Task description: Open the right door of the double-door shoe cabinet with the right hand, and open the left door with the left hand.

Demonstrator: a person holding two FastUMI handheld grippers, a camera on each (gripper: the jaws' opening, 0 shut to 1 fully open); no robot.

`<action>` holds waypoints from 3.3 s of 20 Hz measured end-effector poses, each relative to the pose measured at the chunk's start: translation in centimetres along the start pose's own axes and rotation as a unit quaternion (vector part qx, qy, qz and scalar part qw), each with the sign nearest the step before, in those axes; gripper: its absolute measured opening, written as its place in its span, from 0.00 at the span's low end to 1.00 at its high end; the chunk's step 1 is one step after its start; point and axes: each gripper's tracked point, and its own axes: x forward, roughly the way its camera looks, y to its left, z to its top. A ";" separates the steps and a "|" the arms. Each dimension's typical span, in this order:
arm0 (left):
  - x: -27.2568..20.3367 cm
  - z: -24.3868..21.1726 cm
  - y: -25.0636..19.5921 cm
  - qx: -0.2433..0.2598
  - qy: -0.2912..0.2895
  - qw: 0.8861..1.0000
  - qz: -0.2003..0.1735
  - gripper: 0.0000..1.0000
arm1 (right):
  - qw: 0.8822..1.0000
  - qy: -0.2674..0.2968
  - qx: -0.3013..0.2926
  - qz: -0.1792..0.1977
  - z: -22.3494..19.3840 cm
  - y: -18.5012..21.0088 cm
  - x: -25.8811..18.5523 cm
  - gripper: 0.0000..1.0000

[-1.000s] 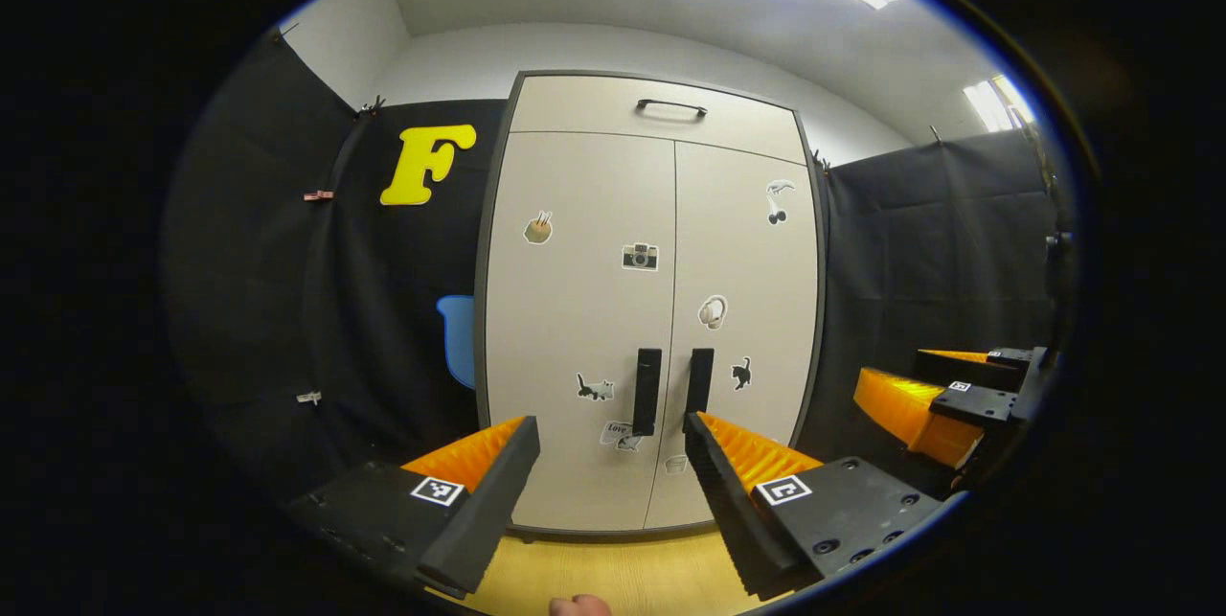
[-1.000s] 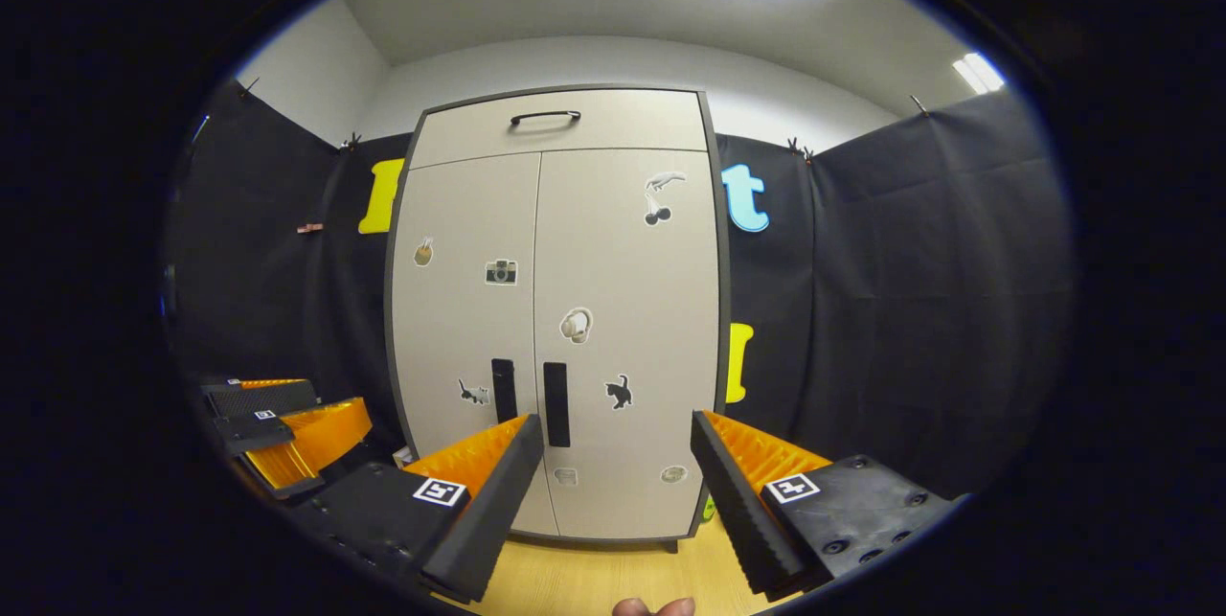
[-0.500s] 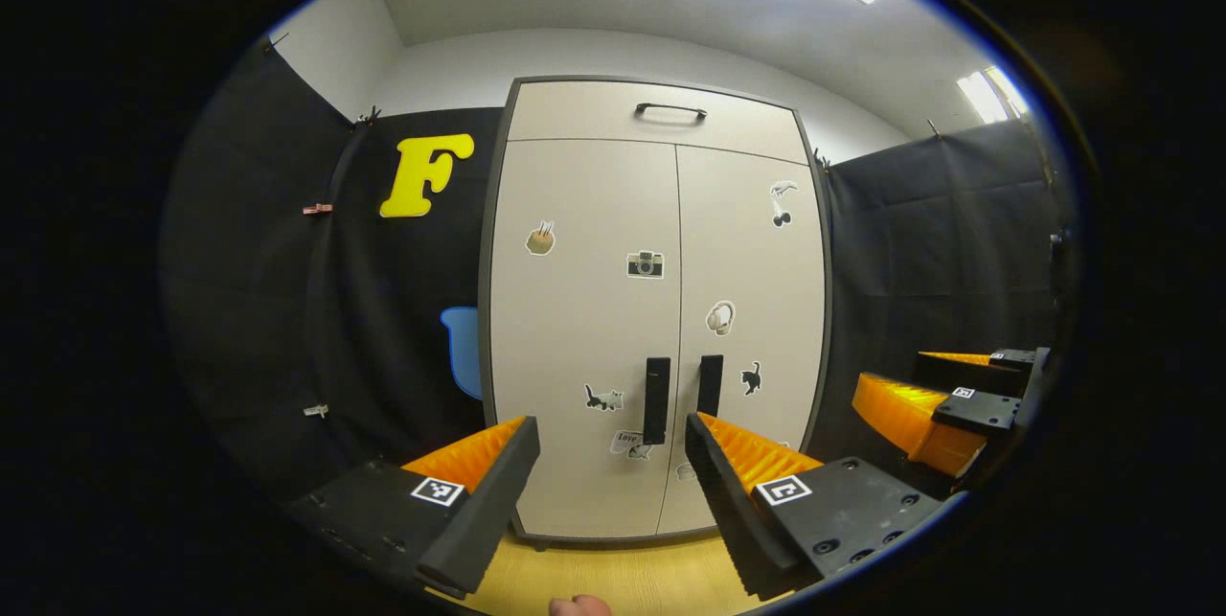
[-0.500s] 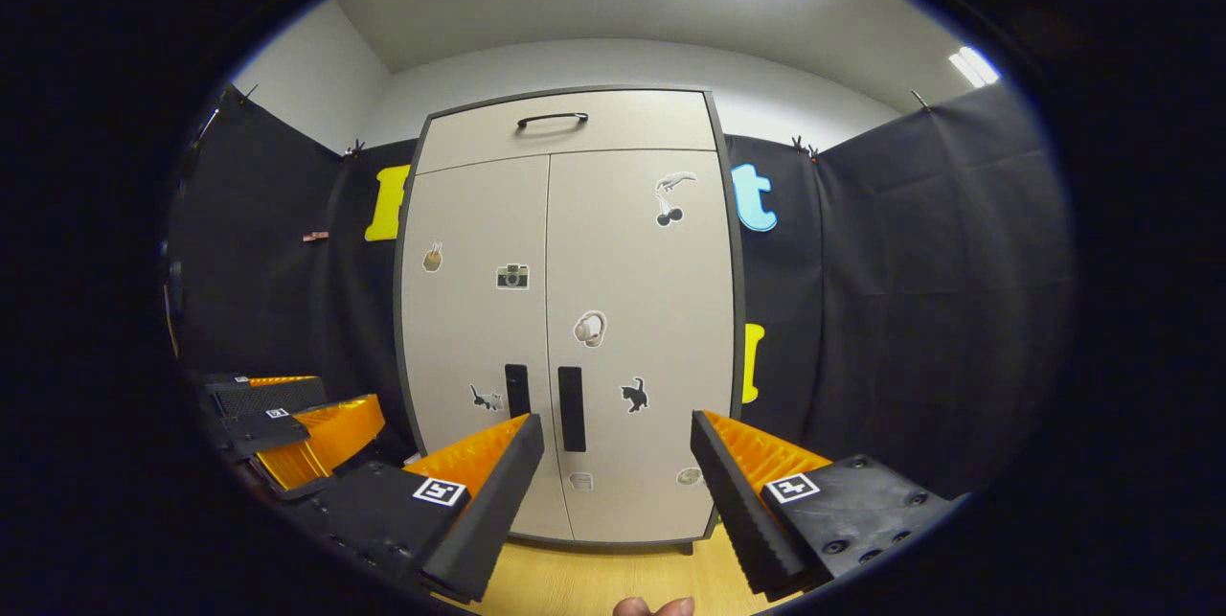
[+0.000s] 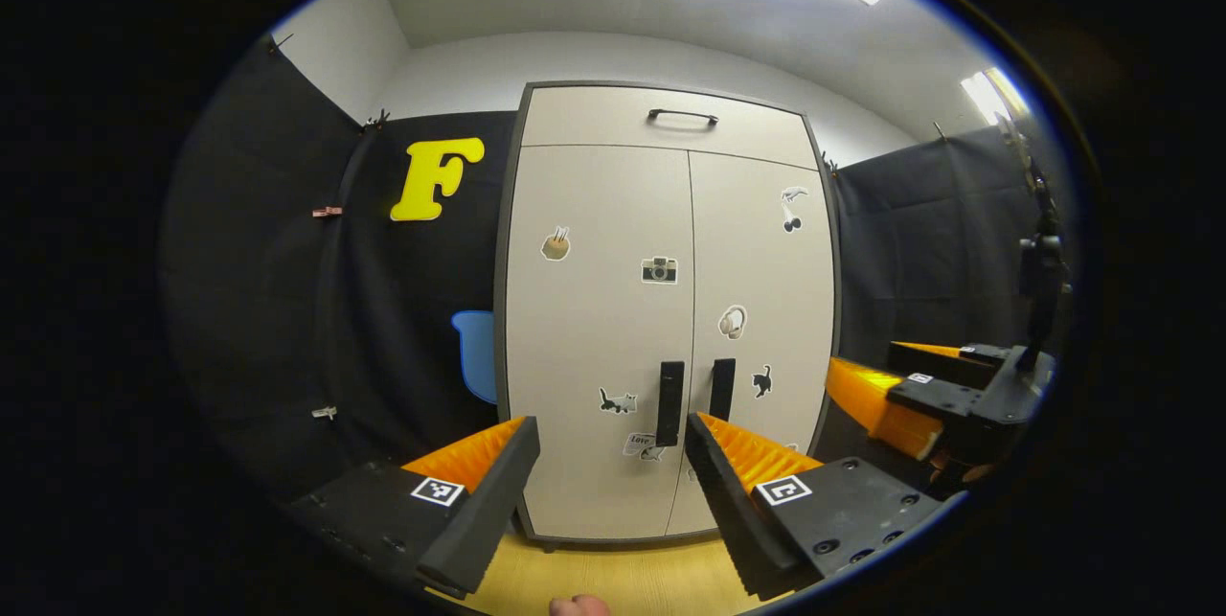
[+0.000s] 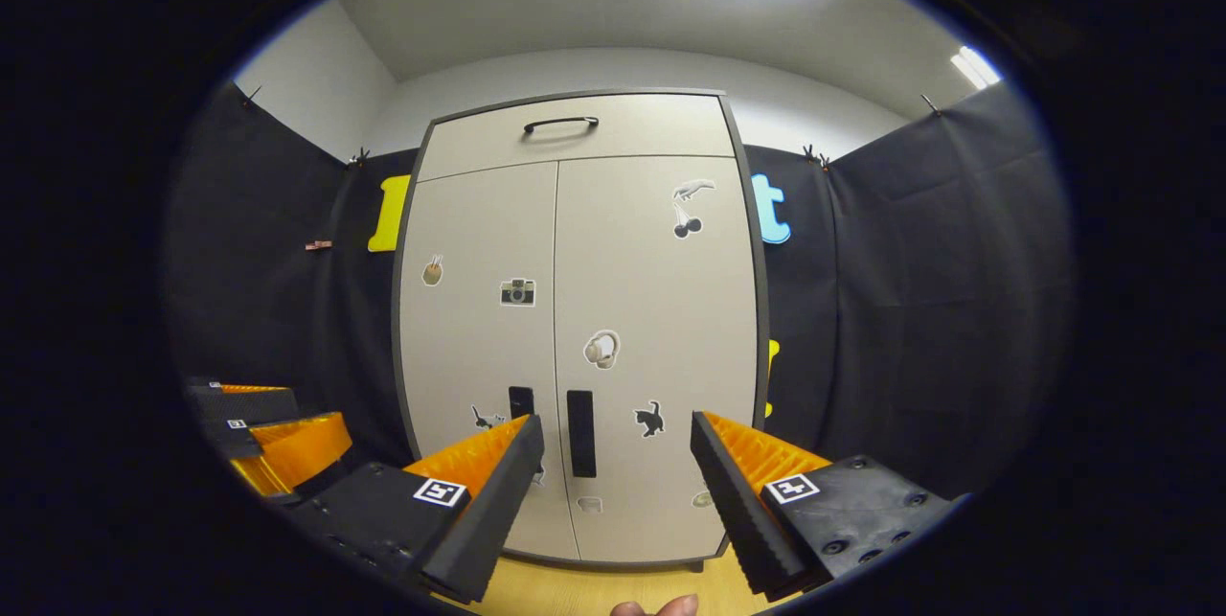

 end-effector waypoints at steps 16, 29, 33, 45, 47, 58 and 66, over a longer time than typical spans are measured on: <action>-0.6 -1.2 1.8 -0.007 0.007 1.000 0.002 0.95 | 0.997 0.077 0.001 -0.010 -10.0 3.3 15.7 0.80; -1.5 -1.5 2.8 -0.010 0.011 1.000 0.013 0.95 | 0.993 0.117 -0.008 -0.027 -13.5 3.6 17.8 0.28; -1.7 -1.7 2.5 -0.009 0.013 1.000 0.015 0.95 | 0.993 0.116 -0.009 -0.025 -13.4 3.6 17.7 0.16; -2.8 -1.5 0.2 0.000 0.011 1.000 0.020 0.95 | 0.995 0.088 0.026 0.029 -11.6 2.1 11.8 0.11; -2.8 -1.4 -0.1 0.003 0.011 1.000 0.024 0.95 | 0.995 0.089 0.033 0.037 -11.4 1.4 11.0 0.11; -1.9 -1.7 -2.6 0.011 0.012 1.000 0.022 0.95 | 0.995 0.081 0.044 0.041 -10.4 -1.8 8.2 0.11; 0.1 -2.0 -4.9 0.011 0.014 1.000 0.010 0.95 | 0.996 0.085 0.028 0.021 -10.1 -5.0 6.6 0.10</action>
